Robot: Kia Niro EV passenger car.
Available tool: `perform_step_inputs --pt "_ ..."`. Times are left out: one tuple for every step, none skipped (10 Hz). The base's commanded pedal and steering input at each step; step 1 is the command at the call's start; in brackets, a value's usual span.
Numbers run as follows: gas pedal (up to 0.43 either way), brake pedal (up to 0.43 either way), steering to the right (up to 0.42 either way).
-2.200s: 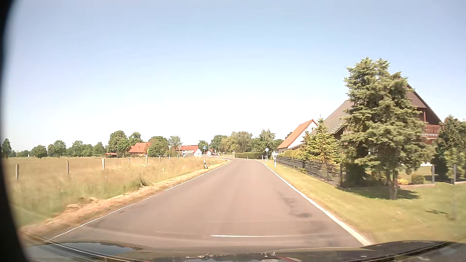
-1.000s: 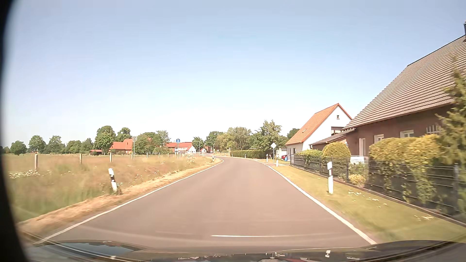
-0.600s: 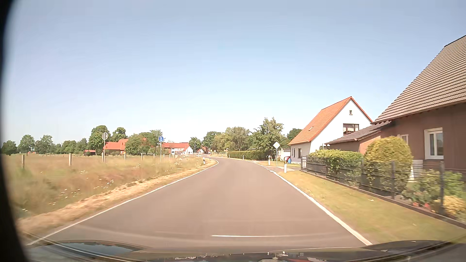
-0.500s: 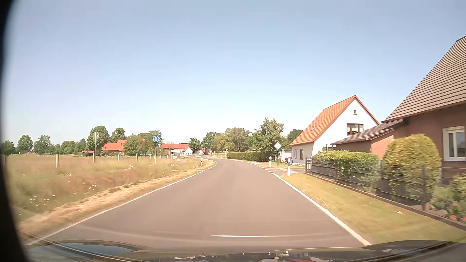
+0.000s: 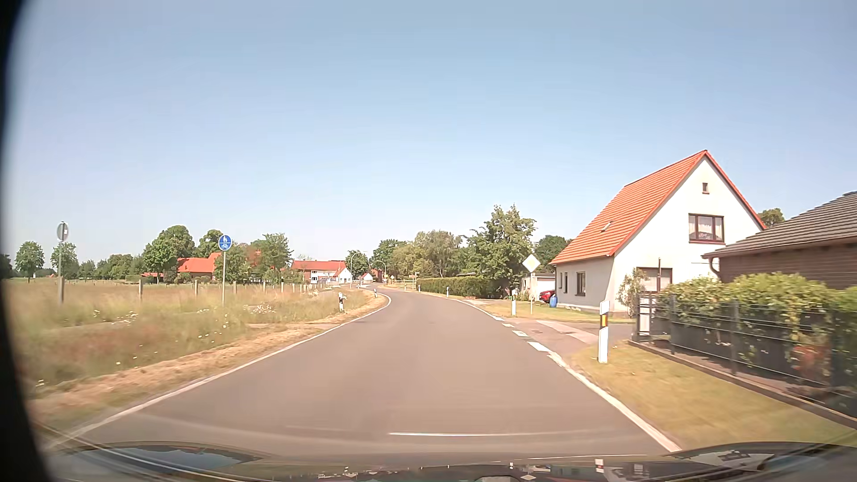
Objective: Follow the waypoints while adhering to traffic rules and regulations
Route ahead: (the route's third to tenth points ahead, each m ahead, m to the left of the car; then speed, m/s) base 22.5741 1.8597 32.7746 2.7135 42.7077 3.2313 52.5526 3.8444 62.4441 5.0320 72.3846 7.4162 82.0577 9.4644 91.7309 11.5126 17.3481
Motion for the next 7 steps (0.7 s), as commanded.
perform_step_inputs --pt "0.138 0.000 -0.007" --pt "0.138 0.000 -0.008" --pt "0.138 0.000 -0.009" --pt "0.138 0.000 -0.010" --pt "0.138 0.000 -0.010" --pt "0.138 0.000 -0.010" --pt "0.138 0.000 -0.010"
